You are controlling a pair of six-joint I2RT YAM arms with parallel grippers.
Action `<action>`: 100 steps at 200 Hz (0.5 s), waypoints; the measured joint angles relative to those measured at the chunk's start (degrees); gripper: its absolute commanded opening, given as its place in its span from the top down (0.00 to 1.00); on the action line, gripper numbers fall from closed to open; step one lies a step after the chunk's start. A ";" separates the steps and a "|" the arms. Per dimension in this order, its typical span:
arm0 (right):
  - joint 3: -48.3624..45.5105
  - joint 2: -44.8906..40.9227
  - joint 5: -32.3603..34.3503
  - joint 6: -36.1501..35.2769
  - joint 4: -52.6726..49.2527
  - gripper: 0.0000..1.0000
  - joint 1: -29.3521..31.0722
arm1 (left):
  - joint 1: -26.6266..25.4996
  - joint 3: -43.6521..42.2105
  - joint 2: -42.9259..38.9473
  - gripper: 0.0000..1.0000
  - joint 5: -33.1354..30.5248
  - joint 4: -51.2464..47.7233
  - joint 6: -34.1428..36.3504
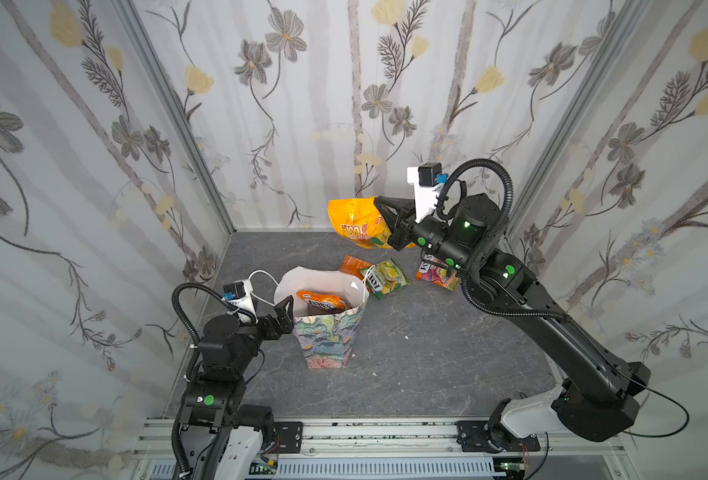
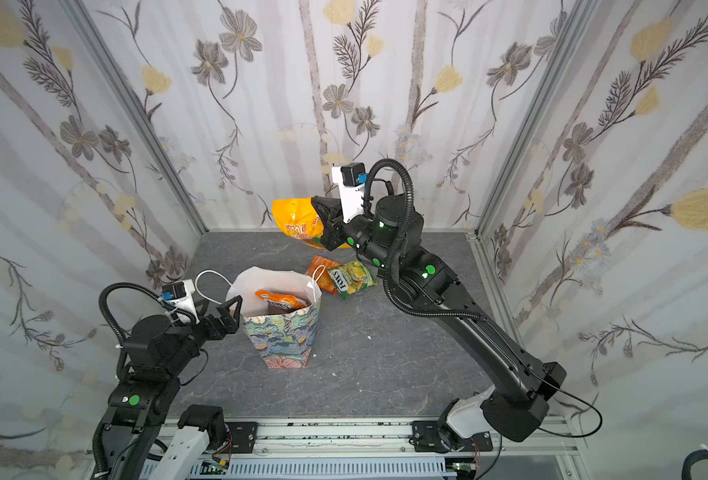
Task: Place the snacks into the paper bag
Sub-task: 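Carry the Lot100 packet with the right gripper over the bag opening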
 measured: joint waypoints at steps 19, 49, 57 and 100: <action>1.16 0.87 -0.87 -0.39 -1.09 1.00 2.27 | 0.00 0.00 -0.07 0.00 0.00 0.00 0.00; 1.86 1.90 -0.90 -1.36 -1.49 1.00 5.42 | 0.00 0.00 -0.20 0.00 -0.02 0.00 0.00; 1.95 2.19 -1.11 -1.62 -1.57 1.00 6.29 | 0.00 0.00 -0.22 0.00 -0.02 0.00 0.00; 2.05 3.80 -0.90 -2.89 -4.09 1.00 9.01 | 0.00 0.00 -0.22 0.00 -0.02 0.00 0.00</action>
